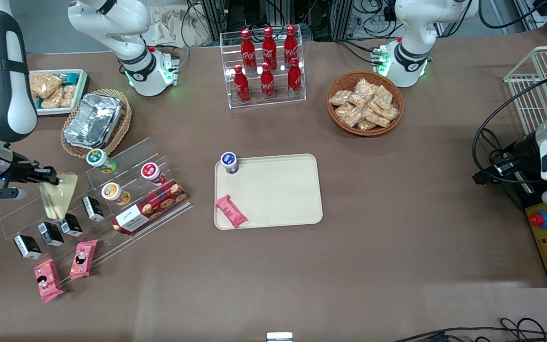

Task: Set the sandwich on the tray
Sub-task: 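Close the right gripper on the wrapped sandwich and lift it, then carry the sandwich with the right gripper over to the beige tray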

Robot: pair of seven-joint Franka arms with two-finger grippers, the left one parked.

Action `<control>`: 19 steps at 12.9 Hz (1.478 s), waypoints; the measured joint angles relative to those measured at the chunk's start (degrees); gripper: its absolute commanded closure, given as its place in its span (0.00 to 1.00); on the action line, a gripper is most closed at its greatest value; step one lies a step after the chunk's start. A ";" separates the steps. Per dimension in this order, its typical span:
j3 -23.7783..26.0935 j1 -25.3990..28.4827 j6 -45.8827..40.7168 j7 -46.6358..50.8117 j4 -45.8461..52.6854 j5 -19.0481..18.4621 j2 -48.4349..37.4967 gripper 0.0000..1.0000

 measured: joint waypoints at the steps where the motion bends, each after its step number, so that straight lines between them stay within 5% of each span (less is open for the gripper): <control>1: 0.02 0.11 -2.83 -1.70 2.58 -0.04 0.03 0.76; 5: 1.22 1.37 -17.81 -10.25 19.32 -0.07 2.89 0.75; 8: 5.49 5.88 -21.04 -12.34 26.01 -0.08 4.90 0.75; 14: 20.42 13.66 -18.04 -14.67 27.57 -0.09 6.60 0.74; 17: 22.08 21.76 -11.17 -14.64 27.53 -0.39 11.11 0.74; 19: 22.09 25.75 -4.56 -14.68 27.47 -3.73 16.09 0.74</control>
